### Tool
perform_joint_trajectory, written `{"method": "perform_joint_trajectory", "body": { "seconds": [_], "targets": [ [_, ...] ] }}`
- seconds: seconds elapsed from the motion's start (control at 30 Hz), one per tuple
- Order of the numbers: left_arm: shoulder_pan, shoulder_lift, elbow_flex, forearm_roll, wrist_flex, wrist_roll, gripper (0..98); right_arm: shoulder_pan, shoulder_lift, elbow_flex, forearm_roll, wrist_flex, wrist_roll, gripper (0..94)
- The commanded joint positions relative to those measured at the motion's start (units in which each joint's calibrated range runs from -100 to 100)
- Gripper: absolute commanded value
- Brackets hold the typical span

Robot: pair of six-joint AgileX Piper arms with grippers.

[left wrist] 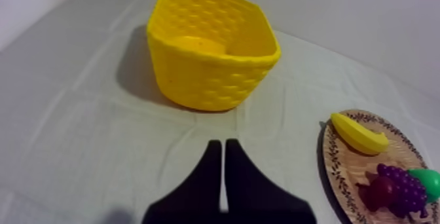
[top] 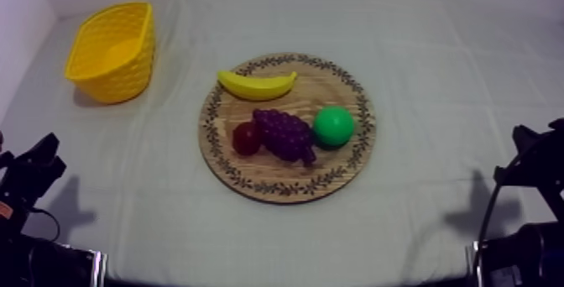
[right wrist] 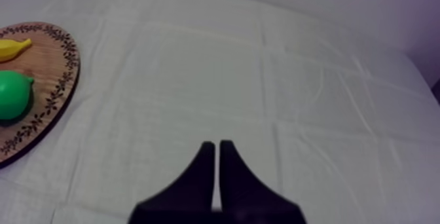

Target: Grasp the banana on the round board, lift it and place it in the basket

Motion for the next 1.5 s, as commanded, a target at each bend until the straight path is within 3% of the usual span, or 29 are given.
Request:
{"method": "perform_joint_trajectory", "body": {
  "seconds": [0.0, 0.7, 0.87, 1.07, 1.27, 1.47],
  "targets": [
    [0.74, -0.03, -0.79, 0.04, 2.62, -7.58, 0.1, 0.02, -0.02, -0.03, -0.02, 0.16, 0.00, 0.3],
    [2.38, 0.81, -0.82, 0.56, 2.27, -8.18, 0.1, 0.02, -0.02, -0.03, -0.02, 0.16, 0.00, 0.3],
    [-0.19, 4.71, -6.89, 4.87, 1.49, -14.67, 0.1, 0.02, -0.02, -0.03, -0.02, 0.16, 0.01, 0.3],
    [1.00, 14.70, -23.20, 6.11, 1.66, -19.18, 0.1, 0.02, -0.02, -0.03, -0.02, 0.16, 0.00, 0.3],
    [3.13, 28.66, -38.86, 8.47, -1.16, -26.84, 0.1, 0.02, -0.02, -0.03, -0.02, 0.16, 0.01, 0.3],
    [6.22, 42.15, -51.98, 9.09, -1.18, -33.65, 0.1, 0.02, -0.02, -0.03, -0.02, 0.16, 0.02, 0.3]
  ]
}}
